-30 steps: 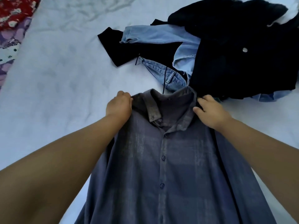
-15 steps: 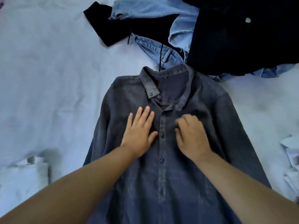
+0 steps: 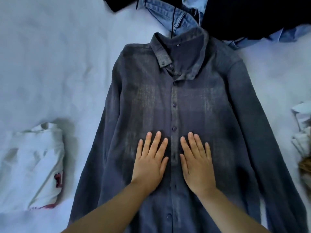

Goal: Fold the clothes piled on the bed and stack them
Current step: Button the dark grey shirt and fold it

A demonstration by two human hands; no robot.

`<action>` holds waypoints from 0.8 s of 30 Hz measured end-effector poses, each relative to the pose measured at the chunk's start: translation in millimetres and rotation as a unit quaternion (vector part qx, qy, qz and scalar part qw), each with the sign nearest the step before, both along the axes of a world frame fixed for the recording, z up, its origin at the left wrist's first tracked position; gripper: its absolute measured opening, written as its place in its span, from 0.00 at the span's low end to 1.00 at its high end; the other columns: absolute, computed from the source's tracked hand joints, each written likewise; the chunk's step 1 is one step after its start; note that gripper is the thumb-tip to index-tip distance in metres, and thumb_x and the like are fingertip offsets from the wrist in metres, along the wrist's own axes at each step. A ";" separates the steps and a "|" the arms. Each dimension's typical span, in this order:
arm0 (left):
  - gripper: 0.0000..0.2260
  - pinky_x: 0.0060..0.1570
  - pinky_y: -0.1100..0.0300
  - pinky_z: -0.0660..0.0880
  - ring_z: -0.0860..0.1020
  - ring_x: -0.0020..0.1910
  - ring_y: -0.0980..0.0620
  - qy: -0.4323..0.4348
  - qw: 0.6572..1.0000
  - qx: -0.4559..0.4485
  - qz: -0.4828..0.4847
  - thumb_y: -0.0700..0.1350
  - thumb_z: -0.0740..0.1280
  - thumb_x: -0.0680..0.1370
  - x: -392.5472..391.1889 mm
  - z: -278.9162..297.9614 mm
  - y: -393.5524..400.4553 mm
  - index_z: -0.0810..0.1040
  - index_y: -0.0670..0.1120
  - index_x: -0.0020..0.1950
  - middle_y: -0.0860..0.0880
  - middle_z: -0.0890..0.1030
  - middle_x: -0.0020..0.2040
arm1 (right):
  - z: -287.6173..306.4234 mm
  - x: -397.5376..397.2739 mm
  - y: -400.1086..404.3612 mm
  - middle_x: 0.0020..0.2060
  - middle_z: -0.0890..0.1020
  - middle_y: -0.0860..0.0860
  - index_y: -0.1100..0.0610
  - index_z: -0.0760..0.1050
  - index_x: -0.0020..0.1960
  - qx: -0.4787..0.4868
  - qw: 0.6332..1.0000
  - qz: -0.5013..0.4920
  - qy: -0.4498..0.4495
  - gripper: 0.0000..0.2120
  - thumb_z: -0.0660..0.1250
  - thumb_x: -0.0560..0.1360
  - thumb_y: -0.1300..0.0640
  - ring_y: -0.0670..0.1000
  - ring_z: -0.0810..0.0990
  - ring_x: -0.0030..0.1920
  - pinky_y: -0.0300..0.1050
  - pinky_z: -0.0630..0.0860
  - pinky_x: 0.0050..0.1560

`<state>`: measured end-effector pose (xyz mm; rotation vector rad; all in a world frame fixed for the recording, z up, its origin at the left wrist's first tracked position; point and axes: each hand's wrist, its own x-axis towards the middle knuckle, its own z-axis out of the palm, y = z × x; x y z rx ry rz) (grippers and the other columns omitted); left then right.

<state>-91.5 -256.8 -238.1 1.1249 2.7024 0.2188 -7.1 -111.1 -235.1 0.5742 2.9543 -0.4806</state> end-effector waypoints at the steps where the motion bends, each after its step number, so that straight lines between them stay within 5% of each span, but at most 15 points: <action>1: 0.22 0.70 0.47 0.52 0.58 0.74 0.43 -0.009 1.000 0.017 -0.006 0.52 0.53 0.78 15.6 2.8 -10.9 0.64 0.49 0.71 0.46 0.61 0.74 | 2.3 11.6 -6.9 0.71 0.68 0.54 0.56 0.70 0.68 -0.021 1.000 -0.003 0.014 0.21 0.51 0.79 0.52 0.52 0.59 0.74 0.53 0.51 0.73; 6: 0.17 0.70 0.50 0.55 0.61 0.73 0.46 -0.054 0.992 0.107 0.029 0.51 0.59 0.75 77.3 8.2 -44.1 0.70 0.54 0.64 0.49 0.66 0.72 | 15.0 49.9 -42.3 0.63 0.76 0.52 0.53 0.75 0.43 -0.144 0.984 -0.066 0.084 0.10 0.55 0.76 0.54 0.48 0.63 0.71 0.50 0.50 0.74; 9: 0.17 0.62 0.49 0.65 0.68 0.66 0.46 -0.057 0.987 0.137 0.069 0.51 0.62 0.72 85.4 12.5 -40.0 0.72 0.51 0.60 0.49 0.71 0.65 | 23.4 36.1 -53.1 0.52 0.79 0.51 0.54 0.74 0.41 -0.133 0.980 -0.135 0.066 0.16 0.61 0.72 0.41 0.53 0.74 0.59 0.56 0.66 0.64; 12: 0.12 0.46 0.51 0.74 0.72 0.51 0.47 -0.049 0.980 0.162 0.109 0.50 0.63 0.71 75.5 13.6 -30.1 0.78 0.49 0.52 0.50 0.76 0.52 | 30.6 5.4 -48.7 0.43 0.77 0.51 0.55 0.75 0.45 -0.067 0.985 -0.157 0.028 0.18 0.71 0.67 0.41 0.56 0.75 0.48 0.53 0.70 0.50; 16: 0.14 0.43 0.48 0.76 0.76 0.41 0.46 -0.113 0.961 0.177 0.183 0.51 0.59 0.73 51.0 15.8 -12.4 0.82 0.48 0.48 0.50 0.80 0.42 | 30.2 -10.3 -34.5 0.49 0.77 0.55 0.58 0.72 0.54 -0.076 0.986 -0.144 -0.026 0.14 0.66 0.73 0.50 0.58 0.73 0.53 0.53 0.67 0.52; 21: 0.16 0.36 0.51 0.78 0.77 0.36 0.44 -0.078 0.973 0.192 0.098 0.47 0.59 0.74 25.1 12.7 11.1 0.83 0.44 0.55 0.45 0.77 0.39 | 22.7 -7.8 -15.7 0.55 0.78 0.56 0.58 0.69 0.66 -0.146 0.986 -0.071 0.035 0.19 0.60 0.76 0.57 0.58 0.74 0.57 0.49 0.68 0.56; 24: 0.13 0.33 0.54 0.77 0.77 0.36 0.45 -0.048 0.980 0.185 0.059 0.43 0.63 0.73 12.3 7.8 14.8 0.84 0.45 0.54 0.46 0.76 0.38 | 26.0 -9.5 4.1 0.52 0.75 0.52 0.44 0.57 0.75 -0.195 0.980 0.022 0.019 0.30 0.57 0.77 0.61 0.57 0.75 0.53 0.50 0.69 0.57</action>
